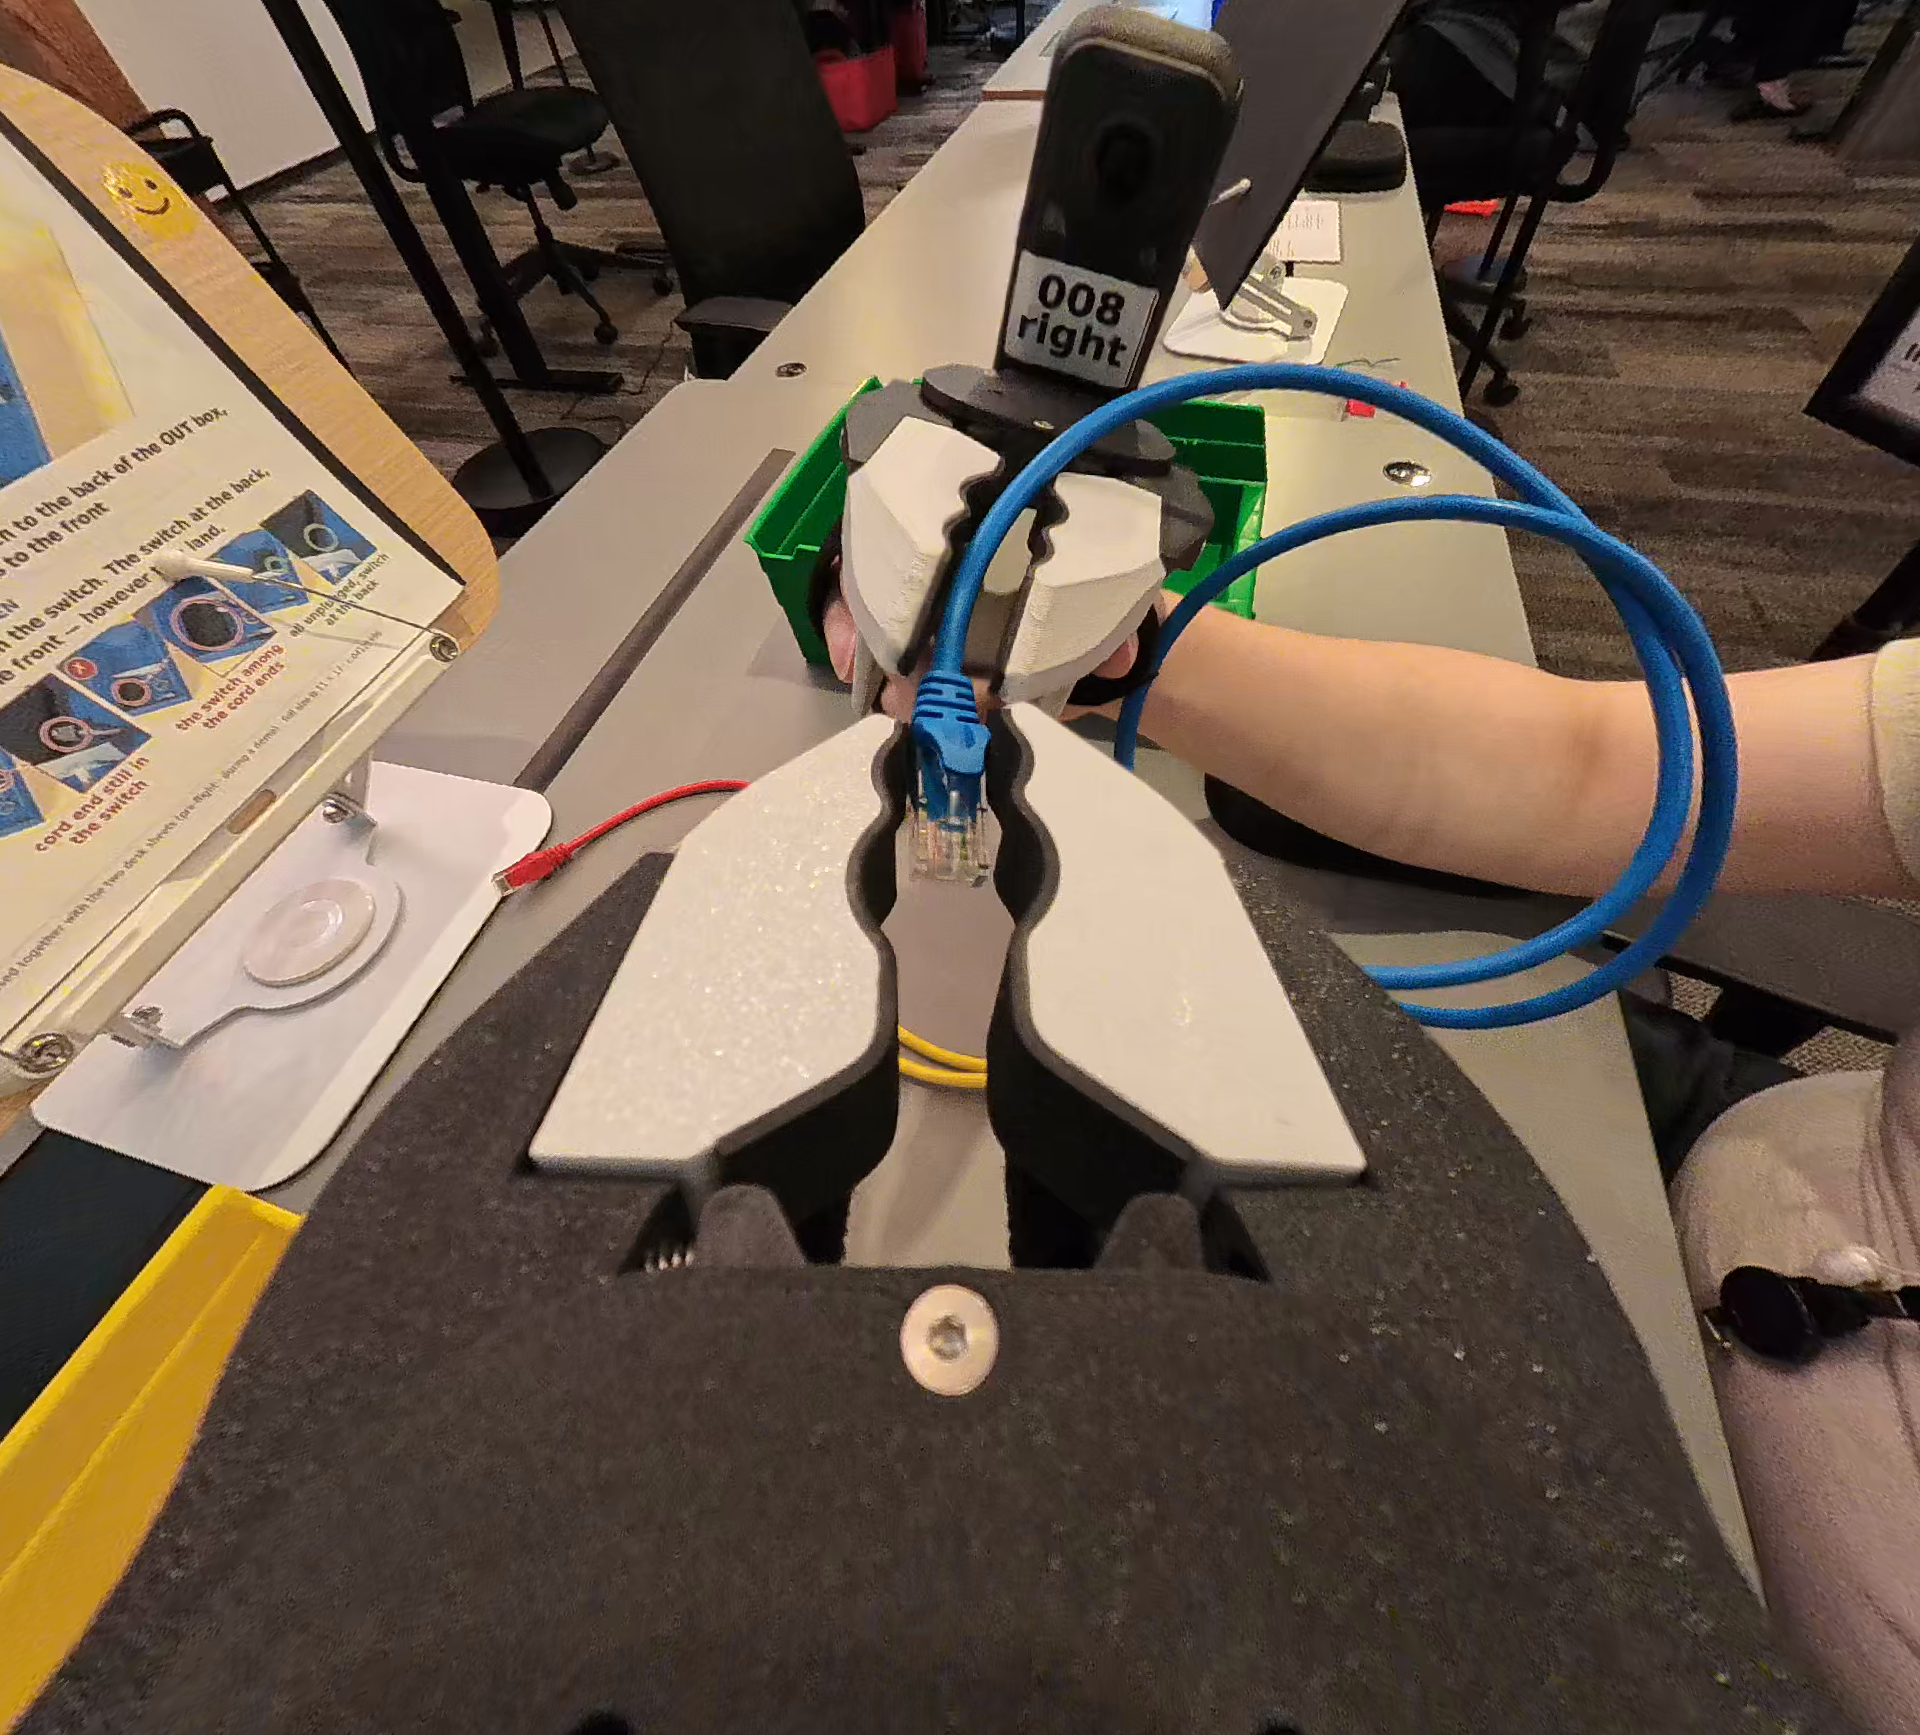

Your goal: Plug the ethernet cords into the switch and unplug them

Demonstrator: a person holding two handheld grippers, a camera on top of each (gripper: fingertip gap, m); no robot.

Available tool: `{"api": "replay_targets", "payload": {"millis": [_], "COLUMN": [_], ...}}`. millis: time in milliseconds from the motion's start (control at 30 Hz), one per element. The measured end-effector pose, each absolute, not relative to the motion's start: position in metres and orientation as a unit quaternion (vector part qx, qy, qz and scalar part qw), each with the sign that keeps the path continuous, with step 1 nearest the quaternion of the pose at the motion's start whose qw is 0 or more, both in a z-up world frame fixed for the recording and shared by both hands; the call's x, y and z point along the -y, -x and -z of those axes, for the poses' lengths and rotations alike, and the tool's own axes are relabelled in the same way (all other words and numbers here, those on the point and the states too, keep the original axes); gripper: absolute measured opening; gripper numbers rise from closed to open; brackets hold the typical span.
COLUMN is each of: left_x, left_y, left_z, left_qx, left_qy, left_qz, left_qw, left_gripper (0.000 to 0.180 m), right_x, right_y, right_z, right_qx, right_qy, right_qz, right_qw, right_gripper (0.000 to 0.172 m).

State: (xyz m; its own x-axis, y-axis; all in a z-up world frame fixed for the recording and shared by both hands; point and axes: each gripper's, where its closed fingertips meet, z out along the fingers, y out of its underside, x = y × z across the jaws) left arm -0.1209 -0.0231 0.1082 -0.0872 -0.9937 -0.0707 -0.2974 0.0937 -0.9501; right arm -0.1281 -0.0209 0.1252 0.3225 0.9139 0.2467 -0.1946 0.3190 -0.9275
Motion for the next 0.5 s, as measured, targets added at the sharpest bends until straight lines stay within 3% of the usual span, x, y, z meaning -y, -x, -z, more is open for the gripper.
{"api": "replay_targets", "payload": {"millis": [167, 300, 500], "left_x": [0.027, 0.017, 0.001], "left_y": [0.12, 0.13, 0.141], "left_z": [-0.111, -0.121, -0.136], "left_qx": [-0.612, -0.574, -0.477], "left_qy": [0.514, 0.529, 0.545], "left_qz": [0.424, 0.457, 0.574], "left_qw": [0.425, 0.426, 0.381], "left_gripper": [0.015, 0.04, 0.04], "right_x": [0.023, 0.022, 0.028], "right_y": [0.124, 0.121, 0.115], "right_z": [-0.129, -0.132, -0.143], "right_qx": [0.422, 0.423, 0.423], "right_qy": [0.42, 0.415, 0.388], "right_qz": [-0.401, -0.358, -0.287], "right_qw": [0.696, 0.722, 0.767], "right_gripper": [0.006, 0.006, 0.006]}}
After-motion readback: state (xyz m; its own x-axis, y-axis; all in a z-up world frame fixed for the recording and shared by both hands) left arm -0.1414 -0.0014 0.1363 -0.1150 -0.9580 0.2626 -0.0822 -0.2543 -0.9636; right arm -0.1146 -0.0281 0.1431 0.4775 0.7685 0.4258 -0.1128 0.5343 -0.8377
